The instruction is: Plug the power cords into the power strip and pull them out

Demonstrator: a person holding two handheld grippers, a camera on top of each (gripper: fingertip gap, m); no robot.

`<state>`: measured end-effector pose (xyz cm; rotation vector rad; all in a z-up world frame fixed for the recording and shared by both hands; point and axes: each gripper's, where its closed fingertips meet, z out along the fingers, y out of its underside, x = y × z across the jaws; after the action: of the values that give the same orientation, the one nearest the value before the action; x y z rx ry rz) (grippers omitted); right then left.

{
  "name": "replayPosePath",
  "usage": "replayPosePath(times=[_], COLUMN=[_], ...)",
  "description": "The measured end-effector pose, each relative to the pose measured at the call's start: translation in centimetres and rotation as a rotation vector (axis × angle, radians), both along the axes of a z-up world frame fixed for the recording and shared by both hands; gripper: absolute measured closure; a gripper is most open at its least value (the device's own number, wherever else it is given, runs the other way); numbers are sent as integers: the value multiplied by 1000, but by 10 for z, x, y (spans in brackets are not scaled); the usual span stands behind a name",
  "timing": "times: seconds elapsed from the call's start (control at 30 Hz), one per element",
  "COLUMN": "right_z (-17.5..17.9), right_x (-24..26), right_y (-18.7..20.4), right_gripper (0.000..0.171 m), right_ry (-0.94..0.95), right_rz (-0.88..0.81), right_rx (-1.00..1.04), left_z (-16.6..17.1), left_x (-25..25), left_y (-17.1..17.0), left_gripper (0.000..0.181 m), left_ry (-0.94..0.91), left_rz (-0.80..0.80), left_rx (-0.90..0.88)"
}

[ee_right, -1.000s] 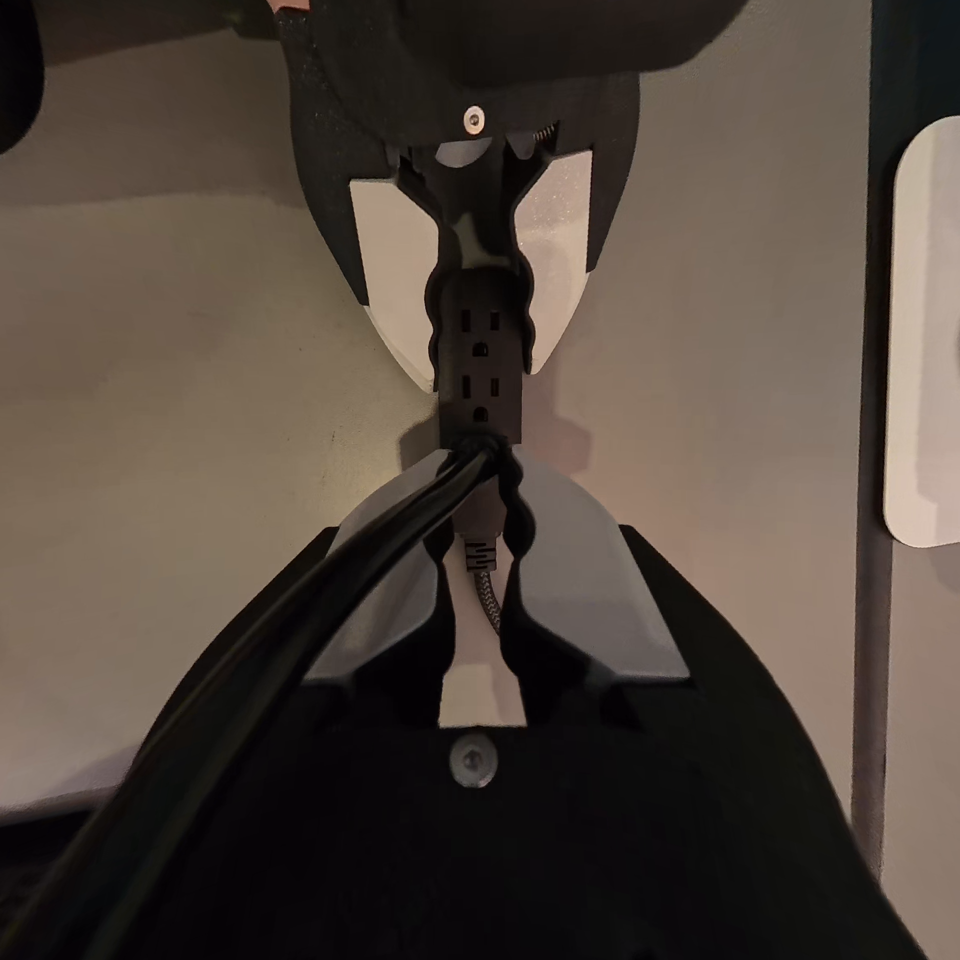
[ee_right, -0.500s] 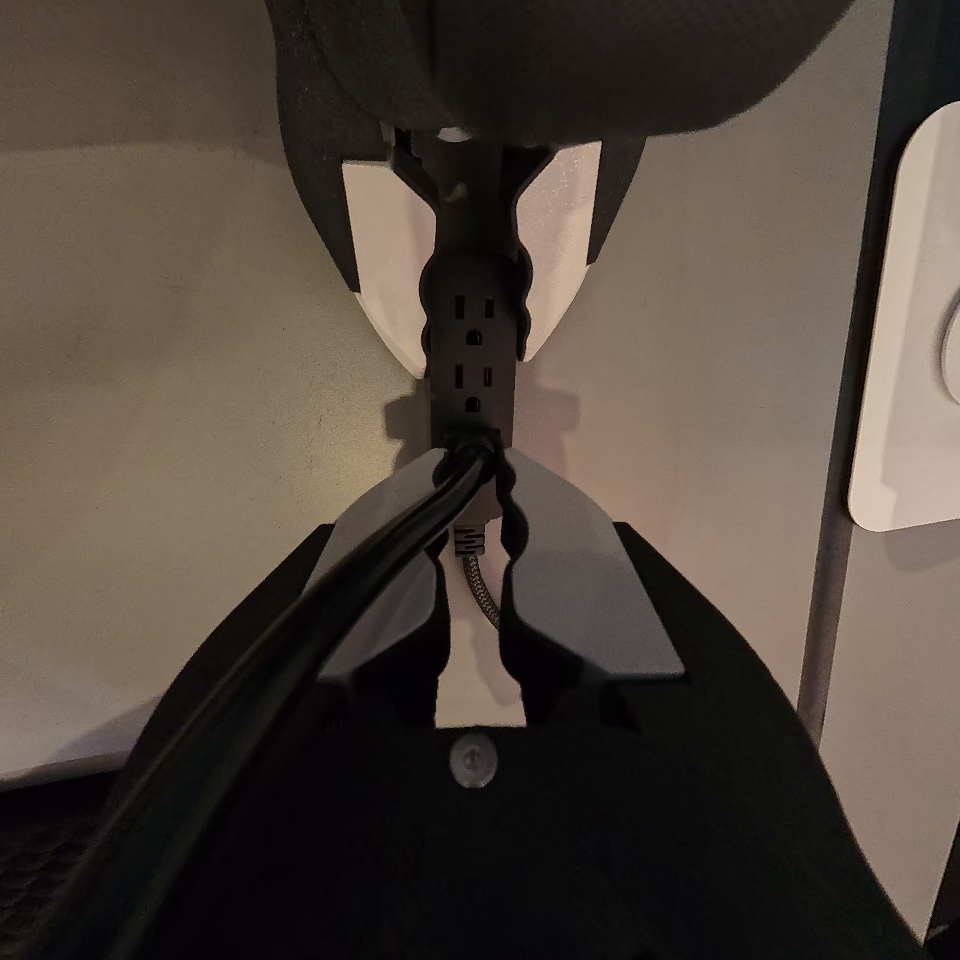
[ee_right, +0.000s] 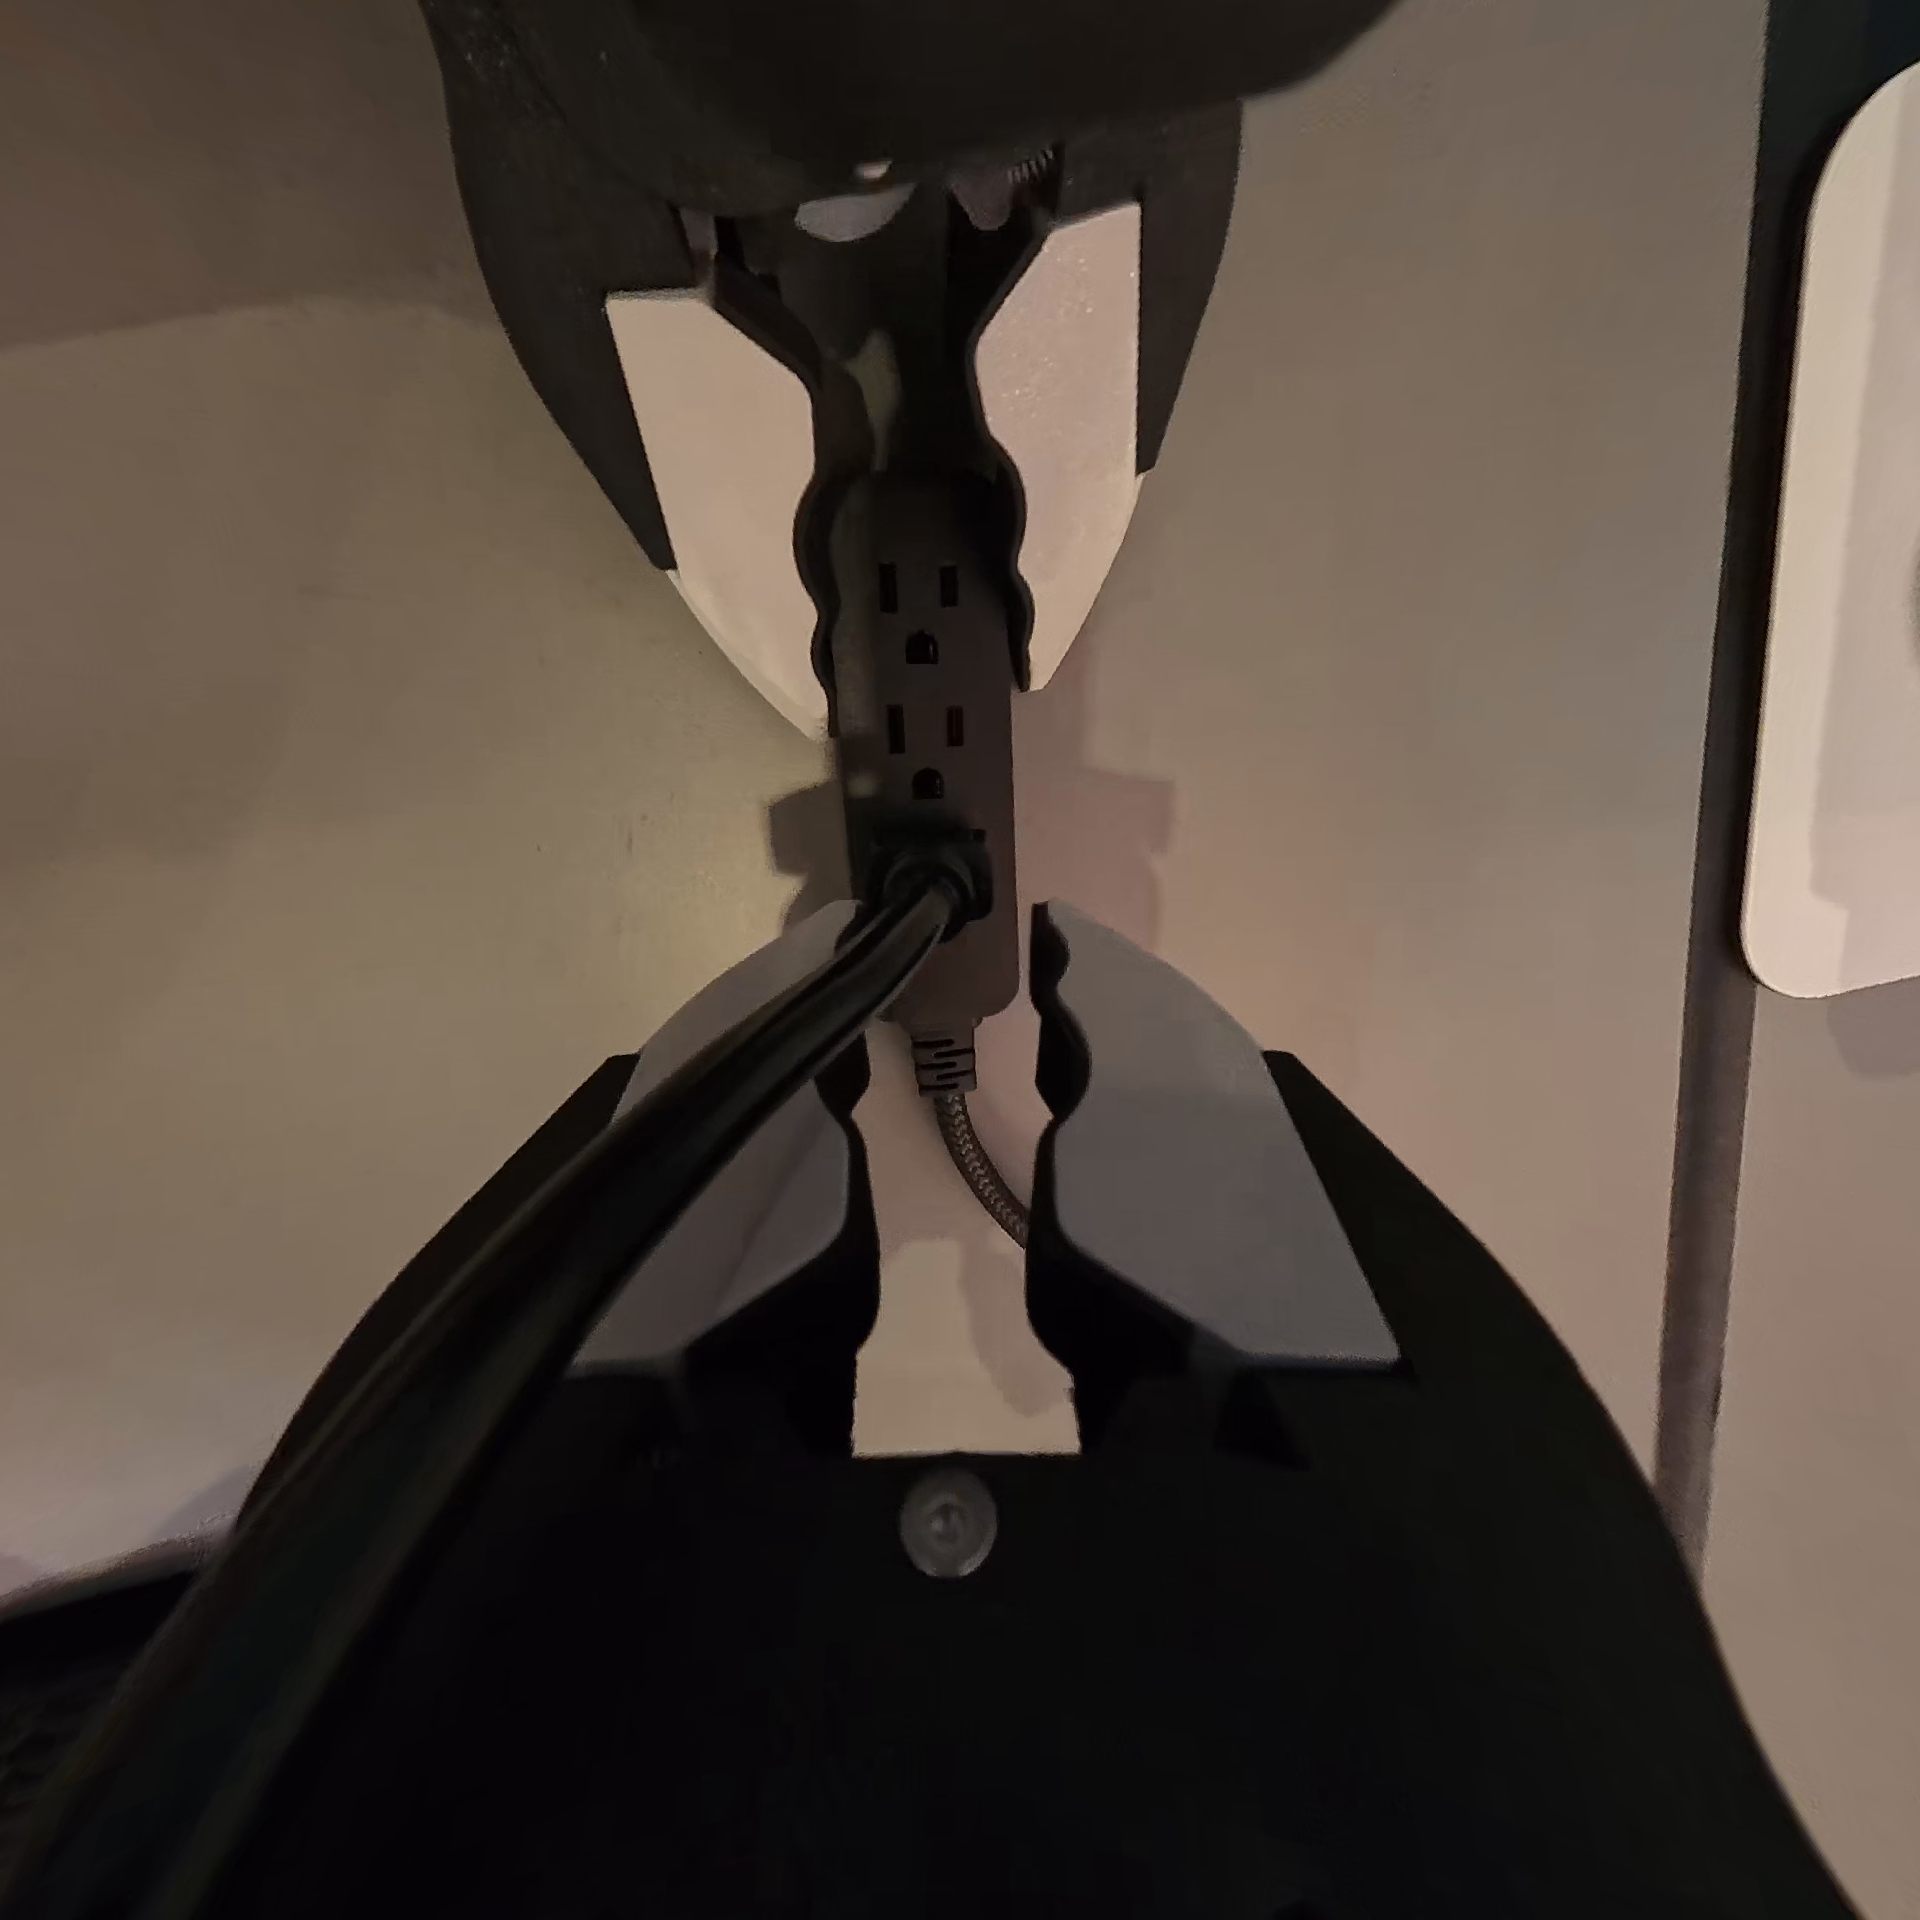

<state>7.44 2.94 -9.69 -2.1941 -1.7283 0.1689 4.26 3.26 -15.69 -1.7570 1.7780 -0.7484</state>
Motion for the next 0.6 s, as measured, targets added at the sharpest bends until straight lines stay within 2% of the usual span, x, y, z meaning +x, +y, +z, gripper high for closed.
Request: replayPosePath(times=[0.13,0.17,0.27,0.33,0.53,0.6], right_z=[-1,-6,-33,-45,-34,-38], right_x=[5,8,28,32,9,8], right_y=[4,2,-8,-13,-5,-9], right_gripper=[130,122,115,109,107,109], right_ry=[95,95,-34,-56,338,401], right_rz=[-58,-61,-62,-61,-117,-100], right_rx=[-3,-31,-106,-108,-11,-4], left_z=[0,0,0,0,0,0], left_x=[0,0,0,0,0,0], left_y=[0,0,0,0,0,0], left_gripper=[135,135,135,135,135,135], left_ry=[-1,0,-1,0,-1,-1], left_rz=[1,1,2,1,0,0], left_rx=[0,0,-1,-1,-2,-2])
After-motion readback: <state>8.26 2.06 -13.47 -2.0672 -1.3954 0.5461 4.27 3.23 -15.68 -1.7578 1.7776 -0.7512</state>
